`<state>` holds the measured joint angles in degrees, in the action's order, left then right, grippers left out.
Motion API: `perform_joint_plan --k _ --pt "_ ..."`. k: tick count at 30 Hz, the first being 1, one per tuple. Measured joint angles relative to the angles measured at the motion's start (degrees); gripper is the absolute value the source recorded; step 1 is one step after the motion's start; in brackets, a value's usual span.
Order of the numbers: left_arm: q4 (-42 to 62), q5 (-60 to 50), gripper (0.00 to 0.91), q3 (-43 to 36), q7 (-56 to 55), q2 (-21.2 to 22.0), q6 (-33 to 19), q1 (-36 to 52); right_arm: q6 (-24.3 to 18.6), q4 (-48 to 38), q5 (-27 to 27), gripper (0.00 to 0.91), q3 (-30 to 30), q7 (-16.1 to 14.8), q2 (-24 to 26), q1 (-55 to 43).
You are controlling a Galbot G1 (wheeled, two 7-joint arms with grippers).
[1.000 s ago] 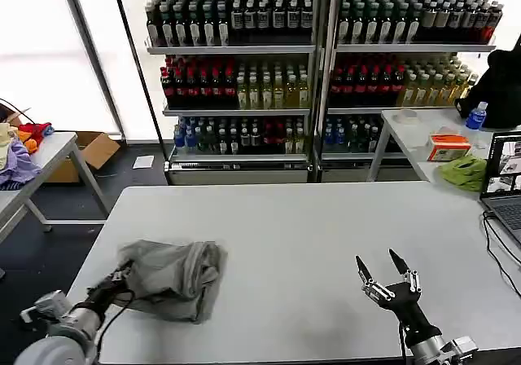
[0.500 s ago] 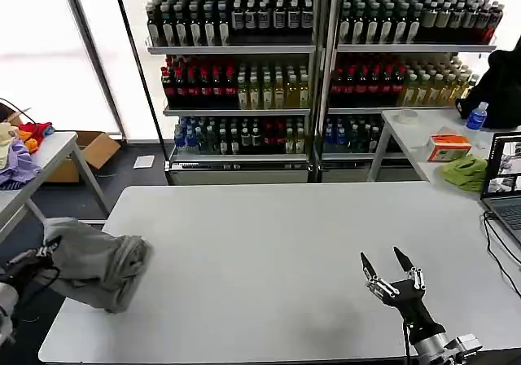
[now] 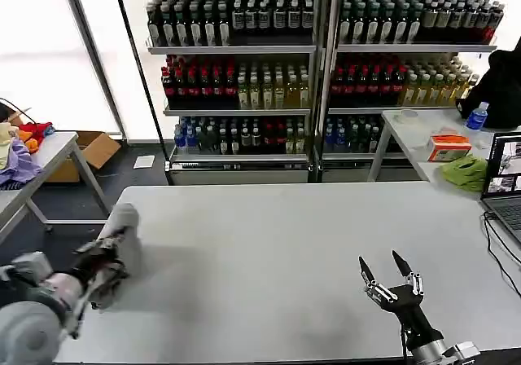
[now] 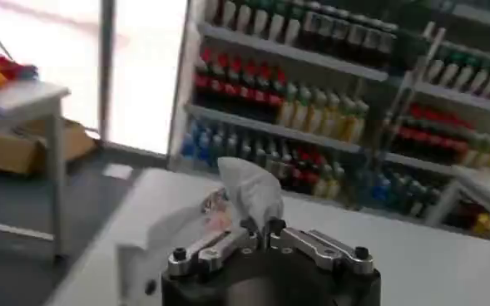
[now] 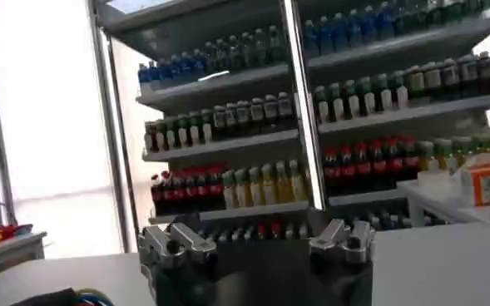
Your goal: Fold and organize the clothes.
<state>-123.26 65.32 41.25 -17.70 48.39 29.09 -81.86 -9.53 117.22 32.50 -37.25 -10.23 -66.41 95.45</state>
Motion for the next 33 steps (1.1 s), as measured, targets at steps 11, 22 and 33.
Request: perform_joint_plan --k 11,22,33 --pt "0.79 2.99 0.907 -30.35 -7.61 8.42 -3.48 12.29 0.49 0.21 -1.44 0.907 0.23 0.47 -1.16 1.13" --pt "5.44 3.22 0.907 -42.32 -6.39 16.68 -6.07 19.92 9.44 2.14 -0.03 0.907 5.52 5.12 0.39 -0.75" --pt "1.21 2.42 0.907 -37.82 -2.05 16.67 -8.17 18.49 19.57 1.01 2.74 0.907 14.66 10.82 1.23 -7.63"
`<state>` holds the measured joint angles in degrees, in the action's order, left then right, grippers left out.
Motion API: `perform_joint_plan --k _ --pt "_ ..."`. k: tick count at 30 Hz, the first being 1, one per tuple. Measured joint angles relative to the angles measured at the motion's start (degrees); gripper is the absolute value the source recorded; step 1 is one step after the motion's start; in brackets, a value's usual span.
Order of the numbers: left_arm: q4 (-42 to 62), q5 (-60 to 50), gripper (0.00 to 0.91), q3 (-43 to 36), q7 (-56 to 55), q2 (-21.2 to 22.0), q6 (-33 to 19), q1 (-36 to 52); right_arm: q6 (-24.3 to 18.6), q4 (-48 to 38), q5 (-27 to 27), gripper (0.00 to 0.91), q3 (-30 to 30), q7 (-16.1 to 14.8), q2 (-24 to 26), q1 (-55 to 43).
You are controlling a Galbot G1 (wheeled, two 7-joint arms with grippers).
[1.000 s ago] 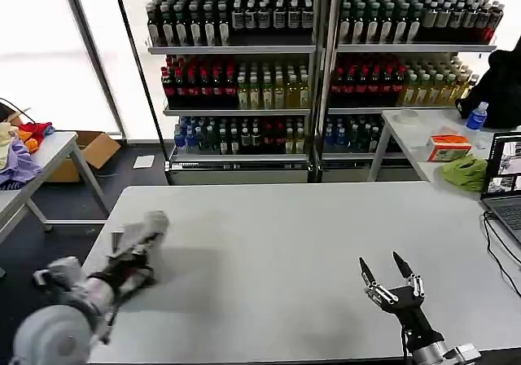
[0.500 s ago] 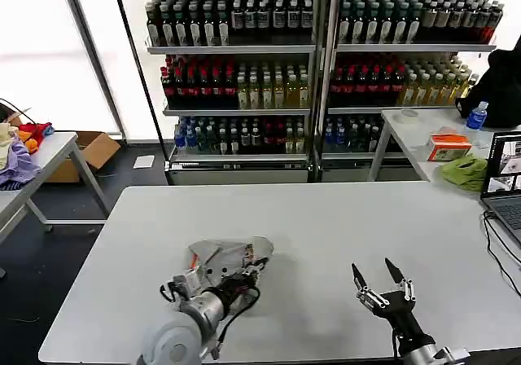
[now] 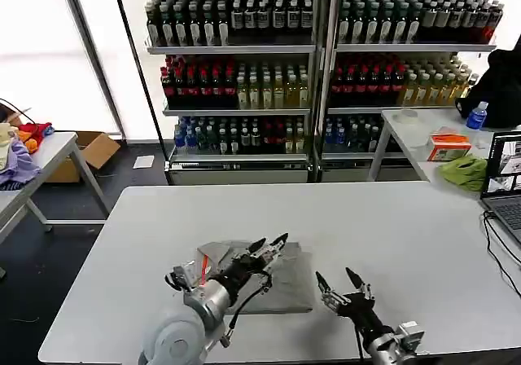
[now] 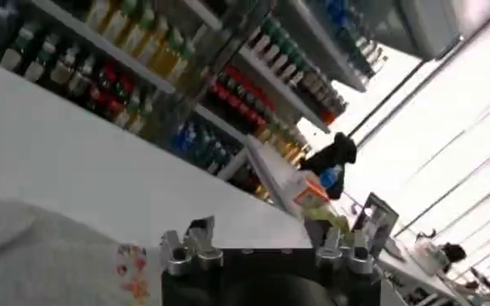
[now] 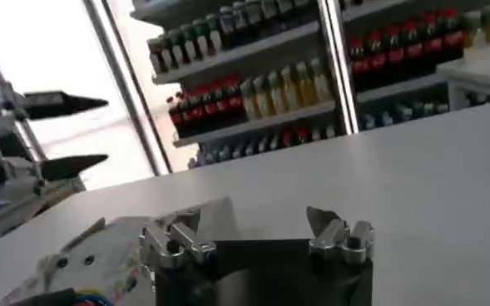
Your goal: Fold and organize the clothes.
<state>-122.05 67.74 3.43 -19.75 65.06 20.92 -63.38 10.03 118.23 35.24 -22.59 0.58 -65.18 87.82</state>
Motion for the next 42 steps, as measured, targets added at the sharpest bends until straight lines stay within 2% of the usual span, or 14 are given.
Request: perform_joint_plan --k 7,8,9,10,16,25,32,40,41,42 --pt "-2.91 -5.85 0.907 9.79 4.57 -1.13 -1.26 -5.82 4.94 -3.5 0.96 0.907 6.4 4.57 -1.76 -6.96" --pt "-3.18 -6.64 0.907 11.37 5.14 -1.13 -1.47 -6.71 5.65 -4.16 1.31 0.877 7.24 5.25 -2.01 -8.02" --pt "-3.5 -7.28 0.907 12.89 5.72 -1.08 -1.68 -7.57 6.3 -4.75 1.64 0.464 8.01 5.82 -2.23 -8.98" --pt "-3.87 -7.91 0.907 14.58 6.33 -1.03 -1.9 -8.55 7.02 -5.42 2.06 0.0 8.87 6.36 -2.41 -9.99" --pt "-5.27 -9.89 0.907 22.1 8.26 -0.42 -2.47 -12.87 9.8 -8.07 4.52 0.0 12.22 9.34 -3.24 -14.0" --pt "-6.02 -11.09 0.907 26.7 9.44 0.77 -2.77 -15.48 11.75 -9.14 7.08 0.0 13.79 12.89 -4.05 -16.25" --pt "-6.11 -11.15 0.907 28.94 9.61 0.9 -2.72 -16.39 13.32 -8.54 8.42 0.0 12.75 13.28 -2.62 -16.26" --pt "-6.21 -10.41 0.907 30.26 9.61 1.36 -2.64 -17.07 15.13 -7.31 8.29 0.0 9.01 11.94 1.48 -15.01" --pt "-6.22 -10.29 0.907 30.33 9.59 1.43 -2.61 -17.09 15.38 -7.21 8.06 0.071 8.48 11.72 2.05 -14.84" --pt "-6.23 -10.17 0.907 30.35 9.54 1.5 -2.59 -17.12 15.66 -7.03 7.83 0.222 7.96 11.47 2.64 -14.64"
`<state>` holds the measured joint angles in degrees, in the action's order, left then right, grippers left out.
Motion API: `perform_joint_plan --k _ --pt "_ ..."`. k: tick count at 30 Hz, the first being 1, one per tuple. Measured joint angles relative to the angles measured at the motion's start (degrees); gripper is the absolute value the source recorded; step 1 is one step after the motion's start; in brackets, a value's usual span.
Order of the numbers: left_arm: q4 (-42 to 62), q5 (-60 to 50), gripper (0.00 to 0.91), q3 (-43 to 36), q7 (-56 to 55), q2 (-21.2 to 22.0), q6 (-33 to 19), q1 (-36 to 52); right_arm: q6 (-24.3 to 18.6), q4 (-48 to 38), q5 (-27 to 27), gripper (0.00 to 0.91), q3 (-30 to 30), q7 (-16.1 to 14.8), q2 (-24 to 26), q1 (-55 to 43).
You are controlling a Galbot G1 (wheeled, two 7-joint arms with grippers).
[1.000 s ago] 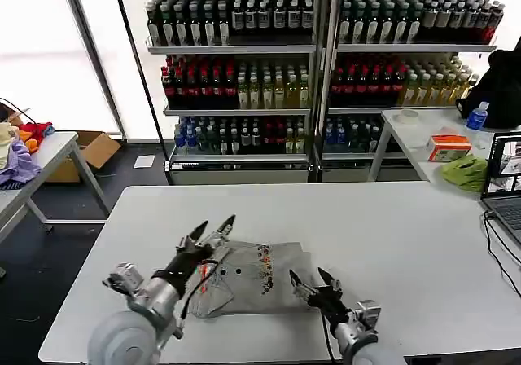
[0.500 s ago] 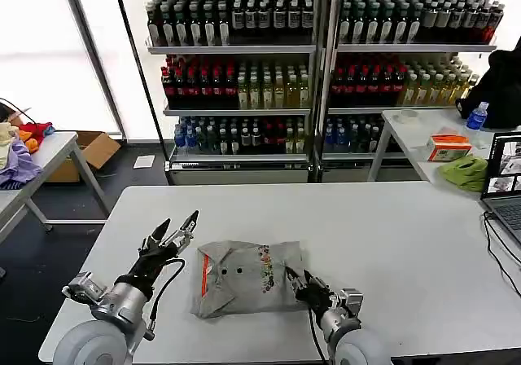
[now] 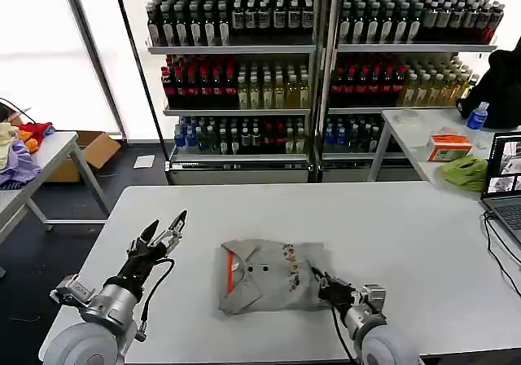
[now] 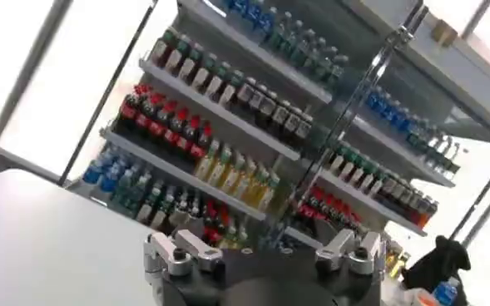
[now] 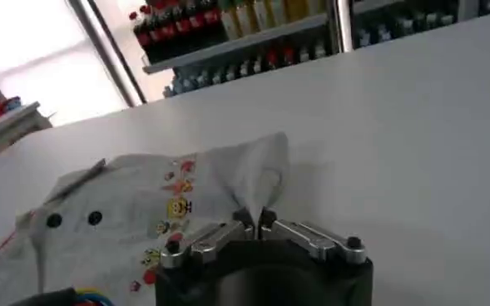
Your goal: Fold and organize the clothes.
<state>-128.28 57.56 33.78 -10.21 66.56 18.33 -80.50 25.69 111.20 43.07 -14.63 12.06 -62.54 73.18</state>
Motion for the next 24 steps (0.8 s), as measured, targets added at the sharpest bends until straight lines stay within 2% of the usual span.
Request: perform_joint_plan --k 1,2,3,4,5,6,16,24 --pt "-0.02 0.04 0.907 0.03 -0.09 0.1 0.04 -0.02 0.31 0.16 -0.28 0.343 -0.59 -0.26 0.65 0.21" --pt "-0.05 0.1 0.907 0.06 -0.14 0.17 0.08 -0.07 0.63 0.36 -0.54 0.212 -1.14 -0.45 1.24 0.44" --pt "-0.08 0.15 0.907 0.08 -0.16 0.22 0.09 -0.1 0.95 0.52 -0.78 0.141 -1.66 -0.58 1.79 0.66" --pt "-0.14 0.2 0.907 0.12 -0.18 0.29 0.12 -0.16 1.25 0.66 -1.08 0.171 -2.27 -0.79 2.34 0.91" --pt "-0.18 0.3 0.907 0.19 -0.19 0.35 0.18 -0.24 1.48 0.76 -1.32 0.595 -2.75 -0.93 2.74 1.13" --pt "-0.2 0.41 0.907 0.28 -0.2 0.4 0.2 -0.28 1.7 0.9 -1.55 0.907 -3.27 -1.09 3.1 1.4" --pt "-0.3 1.19 0.907 0.41 -0.3 0.44 0.44 -0.16 1.67 3.49 -3.18 0.907 -10.22 -1.83 4.99 5.58" --pt "-0.49 1.54 0.907 0.21 -0.24 0.23 0.46 0.05 -2.13 5.63 -5.77 0.907 -14.33 -1.93 4.67 6.65"
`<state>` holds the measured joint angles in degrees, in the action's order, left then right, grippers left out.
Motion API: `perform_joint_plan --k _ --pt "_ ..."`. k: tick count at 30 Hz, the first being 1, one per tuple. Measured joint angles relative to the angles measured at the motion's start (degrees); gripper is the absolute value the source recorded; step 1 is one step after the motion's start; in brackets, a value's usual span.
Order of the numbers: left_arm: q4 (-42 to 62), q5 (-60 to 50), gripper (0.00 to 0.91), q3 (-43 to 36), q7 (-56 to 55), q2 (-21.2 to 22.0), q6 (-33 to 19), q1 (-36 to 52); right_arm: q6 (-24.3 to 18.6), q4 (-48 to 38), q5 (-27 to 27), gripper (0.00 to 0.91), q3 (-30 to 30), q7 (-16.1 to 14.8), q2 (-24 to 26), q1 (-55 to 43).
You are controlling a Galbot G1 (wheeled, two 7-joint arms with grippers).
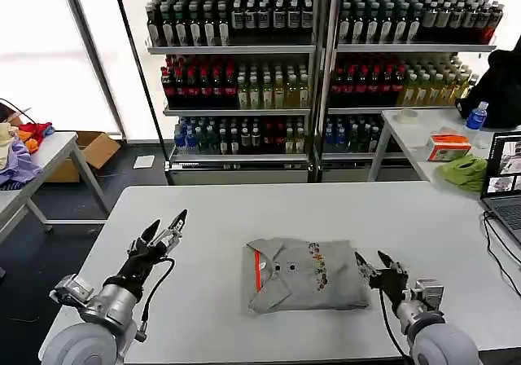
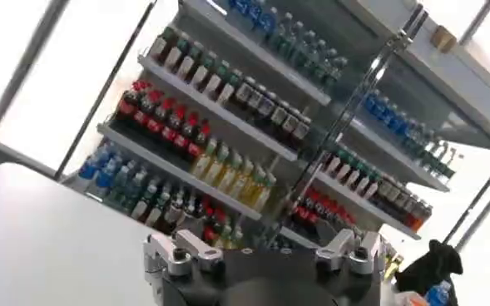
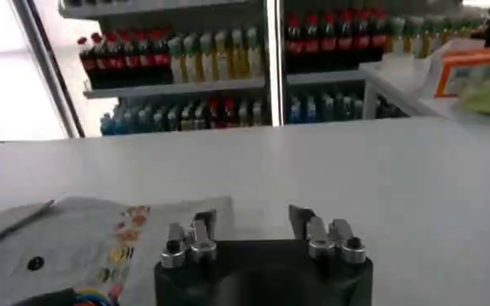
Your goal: Fold and organize the clothes.
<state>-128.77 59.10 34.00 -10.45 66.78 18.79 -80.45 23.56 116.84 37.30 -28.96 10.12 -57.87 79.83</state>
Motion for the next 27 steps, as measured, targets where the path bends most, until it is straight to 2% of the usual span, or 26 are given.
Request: perform_joint_plan --k 13,27 --pt "0.08 -0.1 0.907 -0.03 0.2 0.95 -0.01 -0.51 -3.6 -4.08 -4.54 0.907 7.18 -1.28 -4.7 -7.06" --pt "0.78 -0.11 0.907 -0.73 0.6 1.14 -0.01 -0.23 -4.38 -11.54 -1.32 0.907 10.99 -2.28 -6.69 -10.48"
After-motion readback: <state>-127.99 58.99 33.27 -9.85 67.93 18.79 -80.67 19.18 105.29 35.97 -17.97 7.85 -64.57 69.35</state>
